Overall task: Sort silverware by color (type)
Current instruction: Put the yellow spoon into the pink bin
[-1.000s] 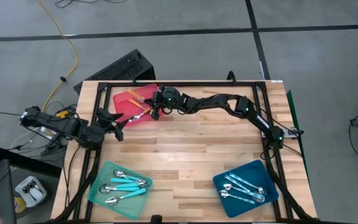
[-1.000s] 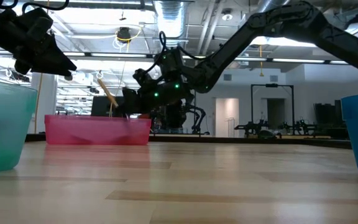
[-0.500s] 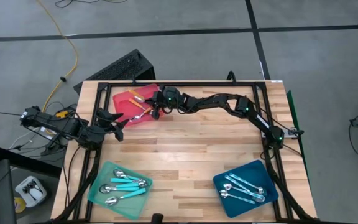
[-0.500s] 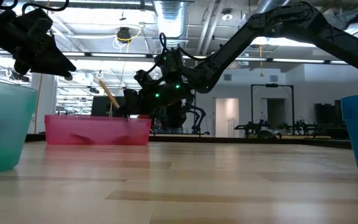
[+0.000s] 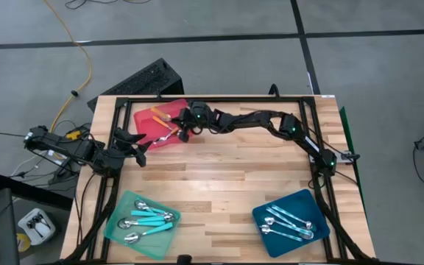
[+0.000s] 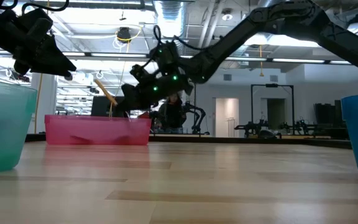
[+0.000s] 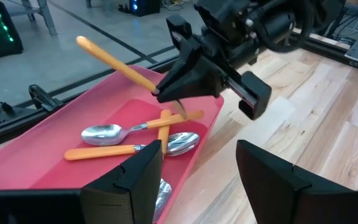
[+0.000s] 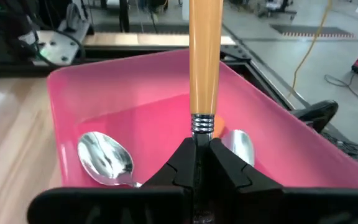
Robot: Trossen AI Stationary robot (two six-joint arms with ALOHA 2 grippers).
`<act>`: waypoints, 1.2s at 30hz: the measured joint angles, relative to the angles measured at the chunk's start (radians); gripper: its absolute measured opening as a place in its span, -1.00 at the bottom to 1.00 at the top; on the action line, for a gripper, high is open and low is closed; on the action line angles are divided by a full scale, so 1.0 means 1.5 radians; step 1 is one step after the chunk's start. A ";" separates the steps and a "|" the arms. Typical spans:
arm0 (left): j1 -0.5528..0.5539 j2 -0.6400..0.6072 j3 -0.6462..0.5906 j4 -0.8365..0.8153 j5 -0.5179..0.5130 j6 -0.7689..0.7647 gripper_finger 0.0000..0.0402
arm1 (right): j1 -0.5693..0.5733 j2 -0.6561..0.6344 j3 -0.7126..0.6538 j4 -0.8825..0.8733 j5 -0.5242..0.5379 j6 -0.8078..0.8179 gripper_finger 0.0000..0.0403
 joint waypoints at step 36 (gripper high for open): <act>0.000 0.000 0.000 0.001 -0.015 -0.028 -0.06 | 0.021 0.003 0.089 -0.182 0.059 -0.054 -0.78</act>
